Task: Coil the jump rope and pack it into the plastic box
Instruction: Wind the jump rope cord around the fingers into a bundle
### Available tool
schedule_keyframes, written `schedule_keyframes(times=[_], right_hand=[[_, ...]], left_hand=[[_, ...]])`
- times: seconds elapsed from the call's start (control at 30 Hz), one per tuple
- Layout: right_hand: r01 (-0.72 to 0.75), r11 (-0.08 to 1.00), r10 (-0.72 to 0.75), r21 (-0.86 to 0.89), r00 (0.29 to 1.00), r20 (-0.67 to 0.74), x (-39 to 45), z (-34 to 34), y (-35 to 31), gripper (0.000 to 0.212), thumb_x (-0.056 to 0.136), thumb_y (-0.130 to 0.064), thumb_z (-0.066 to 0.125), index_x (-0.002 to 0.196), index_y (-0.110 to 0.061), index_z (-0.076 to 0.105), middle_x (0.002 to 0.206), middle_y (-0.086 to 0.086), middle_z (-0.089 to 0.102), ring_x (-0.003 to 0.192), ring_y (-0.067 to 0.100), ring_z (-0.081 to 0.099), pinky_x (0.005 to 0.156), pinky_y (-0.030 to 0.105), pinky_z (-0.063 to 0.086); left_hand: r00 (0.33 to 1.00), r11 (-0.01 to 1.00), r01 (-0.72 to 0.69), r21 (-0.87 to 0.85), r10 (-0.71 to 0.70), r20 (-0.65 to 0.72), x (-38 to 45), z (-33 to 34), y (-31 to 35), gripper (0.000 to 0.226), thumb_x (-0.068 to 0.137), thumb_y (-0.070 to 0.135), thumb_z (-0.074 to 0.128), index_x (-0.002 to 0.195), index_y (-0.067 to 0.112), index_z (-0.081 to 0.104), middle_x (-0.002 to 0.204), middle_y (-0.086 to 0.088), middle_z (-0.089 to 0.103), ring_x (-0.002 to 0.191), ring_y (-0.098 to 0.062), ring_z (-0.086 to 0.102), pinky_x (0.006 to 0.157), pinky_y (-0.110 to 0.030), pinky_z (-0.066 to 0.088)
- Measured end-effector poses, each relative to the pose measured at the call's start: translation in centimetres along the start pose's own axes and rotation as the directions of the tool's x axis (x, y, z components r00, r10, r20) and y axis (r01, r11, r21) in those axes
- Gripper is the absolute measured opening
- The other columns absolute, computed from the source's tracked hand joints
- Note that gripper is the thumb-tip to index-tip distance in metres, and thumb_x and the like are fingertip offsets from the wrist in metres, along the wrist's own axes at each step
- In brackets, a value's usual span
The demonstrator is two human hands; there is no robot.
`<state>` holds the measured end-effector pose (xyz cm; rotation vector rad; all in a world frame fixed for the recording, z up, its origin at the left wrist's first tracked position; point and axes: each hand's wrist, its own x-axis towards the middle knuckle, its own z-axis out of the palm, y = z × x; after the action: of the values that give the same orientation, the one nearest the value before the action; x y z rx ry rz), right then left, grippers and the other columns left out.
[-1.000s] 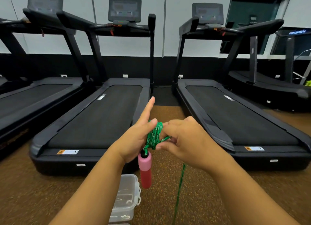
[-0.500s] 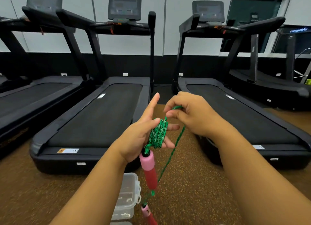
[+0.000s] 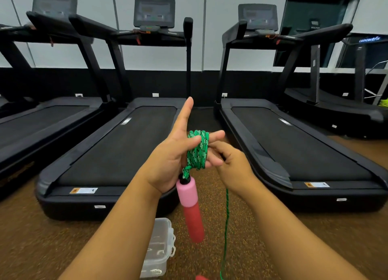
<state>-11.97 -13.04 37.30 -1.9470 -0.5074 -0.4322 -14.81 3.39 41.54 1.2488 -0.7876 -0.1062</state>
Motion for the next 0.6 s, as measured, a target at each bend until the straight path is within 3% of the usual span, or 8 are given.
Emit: schedule_keyframes(times=[0.1, 0.2, 0.27, 0.4, 0.5, 0.6], right_hand=[[0.025, 1.0, -0.025, -0.007, 1.0, 0.011, -1.5, 1.0, 0.2, 0.035, 0.097, -0.016, 0.05, 0.12, -0.042, 0.056, 0.102, -0.024, 0.06, 0.099, -0.011, 0.056, 0.09, 0.017, 0.048], [0.045, 0.995, -0.044, -0.088, 0.999, 0.018, -2.6, 1.8, 0.7, 0.028, 0.098, -0.011, 0.047, 0.12, -0.022, 0.061, 0.083, -0.026, 0.051, 0.078, -0.019, 0.052, 0.069, 0.004, 0.04], [0.035, 0.989, -0.03, -0.146, 0.999, 0.034, -3.2, 2.3, 1.0, 0.028, 0.099, -0.015, 0.046, 0.123, -0.014, 0.059, 0.087, -0.026, 0.051, 0.078, -0.014, 0.052, 0.072, 0.007, 0.039], [0.058, 0.971, -0.03, -0.232, 0.992, 0.123, -4.6, 2.9, 1.0, 0.045, 0.101, -0.026, 0.04, 0.145, -0.033, 0.034, 0.127, -0.006, 0.058, 0.112, 0.009, 0.056, 0.095, 0.031, 0.047], [0.169, 0.919, -0.097, -0.355, 0.973, 0.211, -5.7, 2.9, 0.5, 0.048, 0.101, -0.031, 0.034, 0.147, -0.039, 0.024, 0.119, -0.005, 0.06, 0.106, 0.014, 0.057, 0.089, 0.037, 0.049], [0.242, 0.881, -0.166, -0.405, 0.963, 0.214, -6.2, 2.8, -0.1, 0.047, 0.1, -0.028, 0.035, 0.145, -0.039, 0.028, 0.107, -0.005, 0.06, 0.093, 0.017, 0.058, 0.078, 0.04, 0.05]], left_hand=[[1.0, 0.996, -0.015, 0.092, 0.014, 0.012, 0.3, -0.2, -0.1, 0.092, 0.088, -0.001, 0.054, 0.144, 0.059, 0.011, 0.135, -0.018, 0.057, 0.086, -0.025, 0.071, 0.079, -0.03, 0.055], [1.0, 0.988, -0.027, 0.149, 0.026, 0.005, 0.3, -0.1, -0.1, 0.094, 0.09, -0.002, 0.055, 0.147, 0.056, 0.006, 0.14, -0.018, 0.052, 0.096, -0.028, 0.071, 0.083, -0.03, 0.054], [0.999, 0.987, -0.032, 0.159, 0.037, -0.032, 0.3, 0.0, -0.1, 0.093, 0.092, -0.002, 0.054, 0.147, 0.054, 0.006, 0.14, -0.018, 0.052, 0.1, -0.03, 0.07, 0.084, -0.031, 0.054], [0.991, 0.988, -0.036, 0.151, 0.054, -0.12, 0.5, -0.4, 0.2, 0.091, 0.093, -0.004, 0.05, 0.146, 0.056, 0.007, 0.141, -0.015, 0.052, 0.103, -0.031, 0.069, 0.084, -0.031, 0.054], [0.979, 0.992, -0.052, 0.111, 0.073, -0.19, 0.6, -0.8, 0.3, 0.088, 0.095, -0.004, 0.045, 0.146, 0.056, 0.006, 0.141, -0.014, 0.051, 0.104, -0.031, 0.068, 0.082, -0.029, 0.055], [0.971, 0.994, -0.084, 0.077, 0.099, -0.219, 0.6, -1.2, 0.4, 0.081, 0.097, 0.004, 0.042, 0.148, 0.054, 0.004, 0.142, -0.015, 0.05, 0.105, -0.033, 0.068, 0.083, -0.031, 0.055]])
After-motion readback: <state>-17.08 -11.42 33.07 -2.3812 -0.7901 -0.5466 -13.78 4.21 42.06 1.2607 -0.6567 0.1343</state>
